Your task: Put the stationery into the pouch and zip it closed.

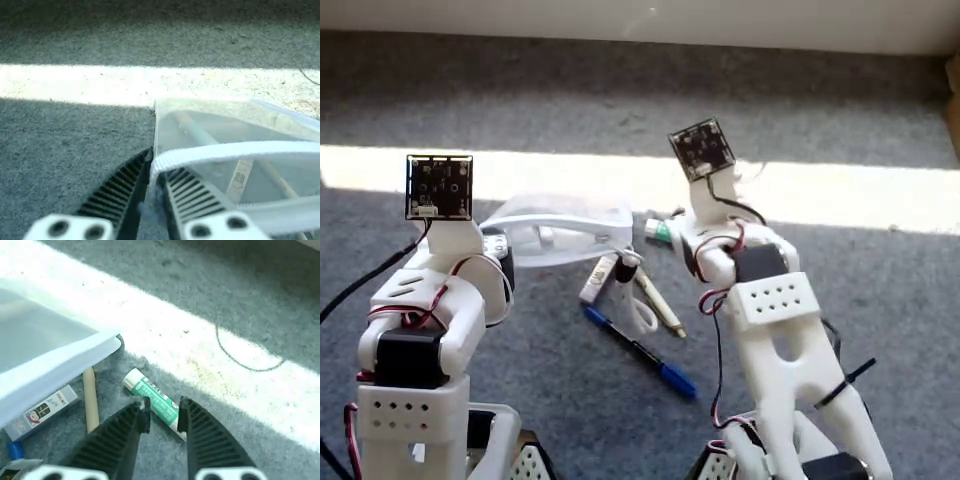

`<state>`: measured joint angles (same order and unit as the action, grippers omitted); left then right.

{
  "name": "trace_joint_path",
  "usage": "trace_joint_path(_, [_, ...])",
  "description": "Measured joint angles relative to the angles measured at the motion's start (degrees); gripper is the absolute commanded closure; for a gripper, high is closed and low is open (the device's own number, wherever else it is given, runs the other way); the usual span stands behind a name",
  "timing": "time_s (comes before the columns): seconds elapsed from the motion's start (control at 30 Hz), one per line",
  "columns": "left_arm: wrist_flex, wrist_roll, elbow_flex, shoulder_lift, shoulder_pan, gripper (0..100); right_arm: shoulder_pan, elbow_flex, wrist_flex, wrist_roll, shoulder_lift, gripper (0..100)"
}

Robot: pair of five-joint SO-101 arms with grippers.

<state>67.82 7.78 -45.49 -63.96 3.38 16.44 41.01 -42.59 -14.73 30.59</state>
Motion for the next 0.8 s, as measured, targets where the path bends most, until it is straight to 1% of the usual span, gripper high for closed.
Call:
trace_joint_path(0.23, [0.0,0.0,0.0,0.0,0.0,99,0.0,-9.76,-9.85,0.0,-9.14,89.9])
trace_joint_path(0.37, [0.0,0.0,0.0,0.0,1.49,99,0.0,-14.95,-14.95,-0.35,-13.27,89.9])
trace_joint_path(0.57, [0.0,0.0,0.0,0.0,1.67,99,-0.09,-20.22,-19.6,-9.67,-20.4,89.9])
trace_joint_path(0.8, [0.0,0.0,0.0,0.0,1.76,99,-0.09,-24.18,-20.04,-11.25,-27.08,89.9])
